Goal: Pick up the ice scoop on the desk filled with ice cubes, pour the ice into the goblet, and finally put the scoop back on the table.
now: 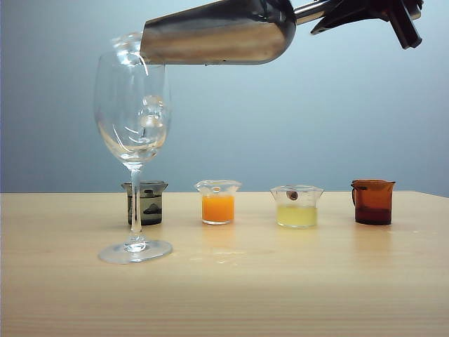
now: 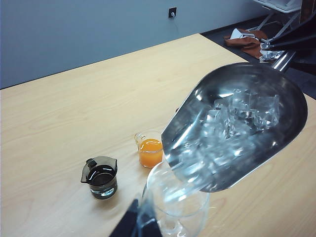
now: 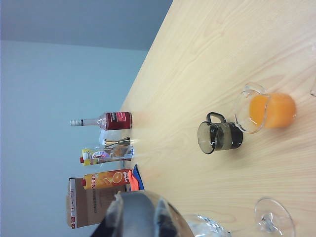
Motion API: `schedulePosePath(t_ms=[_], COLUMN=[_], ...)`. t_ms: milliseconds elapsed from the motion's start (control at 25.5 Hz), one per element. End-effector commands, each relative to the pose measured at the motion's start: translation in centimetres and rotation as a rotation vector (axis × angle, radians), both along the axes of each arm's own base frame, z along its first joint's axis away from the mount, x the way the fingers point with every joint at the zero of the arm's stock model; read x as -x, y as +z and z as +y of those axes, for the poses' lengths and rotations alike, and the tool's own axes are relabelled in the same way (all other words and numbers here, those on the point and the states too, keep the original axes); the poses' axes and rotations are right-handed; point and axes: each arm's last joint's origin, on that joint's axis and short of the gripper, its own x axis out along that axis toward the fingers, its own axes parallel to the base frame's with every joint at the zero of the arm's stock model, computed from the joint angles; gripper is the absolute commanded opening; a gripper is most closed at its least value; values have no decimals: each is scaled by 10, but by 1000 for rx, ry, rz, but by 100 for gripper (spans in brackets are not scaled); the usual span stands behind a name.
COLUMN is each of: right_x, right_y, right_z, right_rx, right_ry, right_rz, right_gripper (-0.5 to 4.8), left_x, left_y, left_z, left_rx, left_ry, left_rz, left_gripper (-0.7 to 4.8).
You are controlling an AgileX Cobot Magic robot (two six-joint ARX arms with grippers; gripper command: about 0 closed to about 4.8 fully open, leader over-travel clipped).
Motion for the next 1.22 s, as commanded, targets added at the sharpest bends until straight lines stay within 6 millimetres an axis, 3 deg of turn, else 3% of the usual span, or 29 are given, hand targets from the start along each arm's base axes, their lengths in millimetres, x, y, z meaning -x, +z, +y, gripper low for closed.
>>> schedulePosePath(t_ms=[39,1217], right_x=[1,1], right_y=[8,15], right_z=[0,-1], right_rx=[-20,-4], right_ry=[1,6], right_rz=[-45,-71], right_gripper=[-5,-5], left_x=[1,1], left_y=[3,3], left_z=[0,0], left_rx=[6,6], left_ry=[-7,-7], left_rz=[-23,-23], left_gripper=[-5,-5])
